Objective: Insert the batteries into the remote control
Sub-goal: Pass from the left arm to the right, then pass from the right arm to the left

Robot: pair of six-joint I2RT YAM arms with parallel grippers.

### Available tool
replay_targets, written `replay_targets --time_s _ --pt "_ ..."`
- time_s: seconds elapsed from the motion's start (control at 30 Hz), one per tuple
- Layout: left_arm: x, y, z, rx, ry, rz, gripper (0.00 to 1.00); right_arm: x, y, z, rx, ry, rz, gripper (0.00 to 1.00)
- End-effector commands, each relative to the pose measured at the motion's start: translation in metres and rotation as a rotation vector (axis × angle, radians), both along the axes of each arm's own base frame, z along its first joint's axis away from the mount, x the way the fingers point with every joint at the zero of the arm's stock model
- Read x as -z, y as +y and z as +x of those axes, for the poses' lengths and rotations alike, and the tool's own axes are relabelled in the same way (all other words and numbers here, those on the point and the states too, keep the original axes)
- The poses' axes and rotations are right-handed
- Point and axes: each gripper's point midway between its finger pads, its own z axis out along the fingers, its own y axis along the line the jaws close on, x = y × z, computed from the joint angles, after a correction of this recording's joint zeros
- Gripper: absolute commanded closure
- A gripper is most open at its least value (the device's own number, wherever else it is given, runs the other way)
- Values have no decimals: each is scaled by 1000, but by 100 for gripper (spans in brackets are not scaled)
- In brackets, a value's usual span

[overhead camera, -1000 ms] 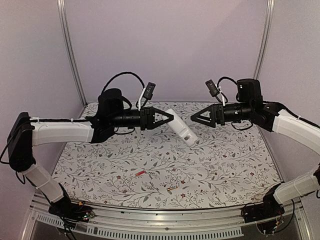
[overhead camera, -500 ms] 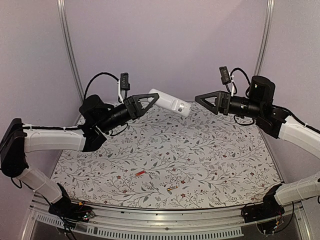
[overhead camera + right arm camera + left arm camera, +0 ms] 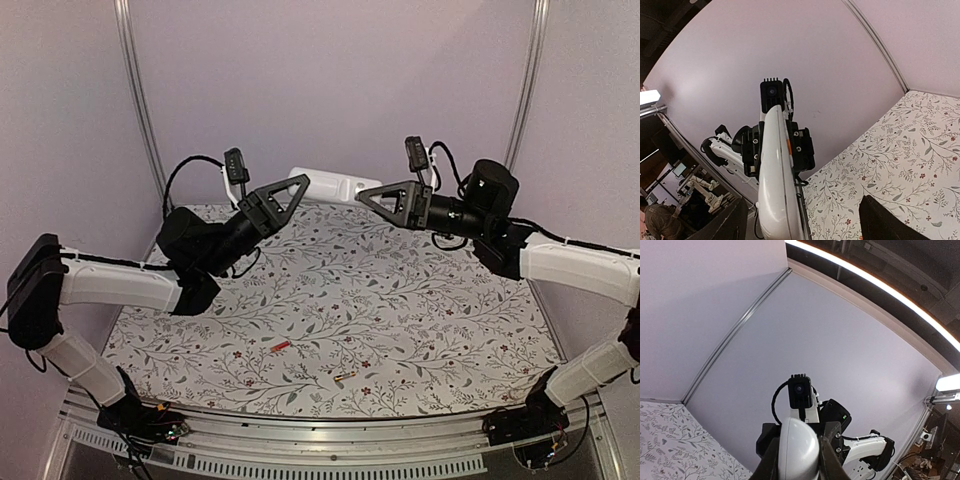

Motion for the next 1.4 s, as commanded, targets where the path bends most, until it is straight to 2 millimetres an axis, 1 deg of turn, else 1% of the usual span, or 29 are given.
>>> replay_targets --time_s 0.0,0.1,0.17,0.33,0.53,0.7,0.73,0.77,0.83,0.87,0.9,0.93,0.97,1.0,1.03,1.1,1.17,1.27,1.3,1.33,1.37 --pt "-9 3 -6 -2 -26 -71 100 -28 7 -8 -50 -40 111 29" --pt "-9 4 -7 -10 -23 -88 100 -36 10 -8 -74 -36 168 40" --pt "-8 5 -7 -19 -24 -95 100 -39 12 -8 -89 -26 195 43" --pt "-6 5 -9 -35 -29 -113 100 -39 20 -4 -92 2 226 52" --pt "-3 3 -11 -30 -27 -127 100 -39 23 -2 -89 8 228 70" --pt "3 5 -10 -44 -23 -109 100 -37 23 -2 -93 16 214 88" --pt "4 4 -10 -44 -24 -98 97 -35 24 -2 -94 19 208 91" --pt "6 3 -11 -39 -27 -84 89 -35 23 -3 -96 16 201 93" --pt "8 3 -14 -25 -49 -49 65 -33 20 -2 -99 22 187 95" --pt "9 5 -14 -25 -58 -28 57 -31 18 -2 -103 27 177 96" --pt "12 9 -13 -29 -57 -7 46 -31 14 -1 -103 31 167 97" --pt "18 14 -10 -41 -46 26 39 -27 11 0 -105 44 149 97" --pt "21 18 -8 -39 -47 62 34 -25 7 0 -105 53 130 97" --pt "26 21 -4 -37 -42 107 31 -22 4 -1 -109 56 98 98" --pt "25 27 -2 -38 -46 146 29 -17 2 -2 -117 72 64 99" --pt "42 29 6 -40 -32 288 27 -11 -2 -11 -144 86 -12 99" --pt "53 28 7 -36 -46 435 26 -1 -3 -19 -173 76 -94 99" --pt "67 18 0 37 -81 638 25 10 -8 -34 -220 74 -188 99" --pt "69 14 -5 73 -96 677 25 13 -9 -38 -235 73 -214 99" --pt "70 11 -11 117 -110 700 25 20 -11 -43 -254 105 -250 99" --pt "70 9 -17 162 -128 715 25 20 -12 -48 -280 85 -266 99"
